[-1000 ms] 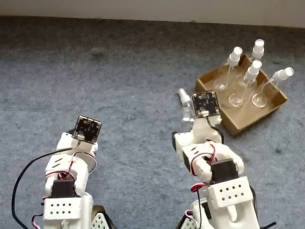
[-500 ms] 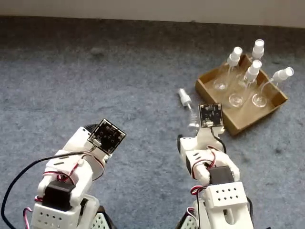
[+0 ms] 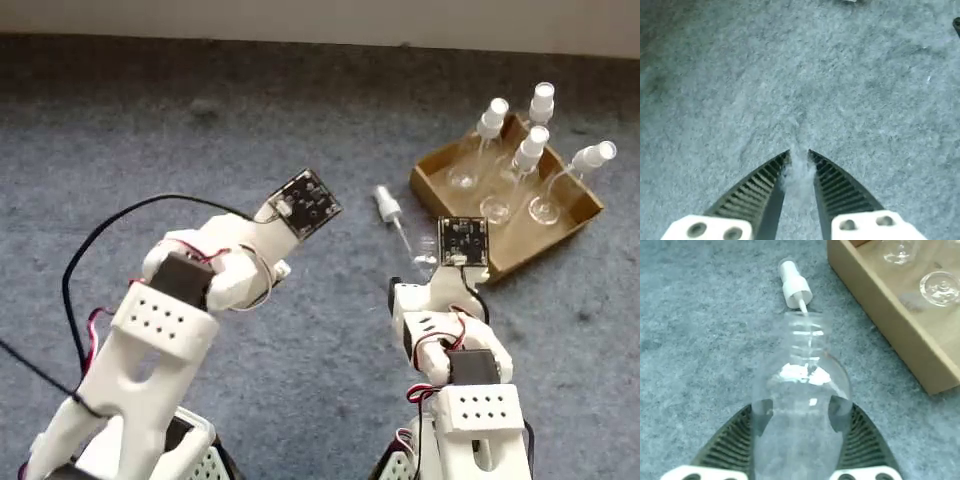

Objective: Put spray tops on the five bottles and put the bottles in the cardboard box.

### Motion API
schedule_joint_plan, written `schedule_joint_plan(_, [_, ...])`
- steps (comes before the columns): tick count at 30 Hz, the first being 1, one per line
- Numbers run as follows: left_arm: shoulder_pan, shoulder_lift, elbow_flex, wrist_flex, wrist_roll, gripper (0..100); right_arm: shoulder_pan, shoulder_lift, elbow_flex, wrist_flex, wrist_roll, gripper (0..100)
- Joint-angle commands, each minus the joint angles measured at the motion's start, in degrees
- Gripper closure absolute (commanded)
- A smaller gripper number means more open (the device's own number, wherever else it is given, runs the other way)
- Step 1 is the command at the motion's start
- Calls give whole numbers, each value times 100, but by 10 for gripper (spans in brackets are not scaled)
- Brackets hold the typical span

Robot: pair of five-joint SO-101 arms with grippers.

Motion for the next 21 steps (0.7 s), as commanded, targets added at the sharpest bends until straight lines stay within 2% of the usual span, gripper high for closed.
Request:
schedule_joint_plan(1, [224,1174,-1244,44,-18,994,242,-92,-31,-145,35,967])
schedule_joint_plan(8, [435,3345,-3327,229,88,993,251,-92,-31,-145,44,967])
schedule_joint_plan(17, [514,5771,-6545,1389,1723,992,251,-92,-31,-145,44,967])
schedule_joint_plan(21, [787,6695,-7978,2057,2453,995,251,-92,-31,-154,44,967])
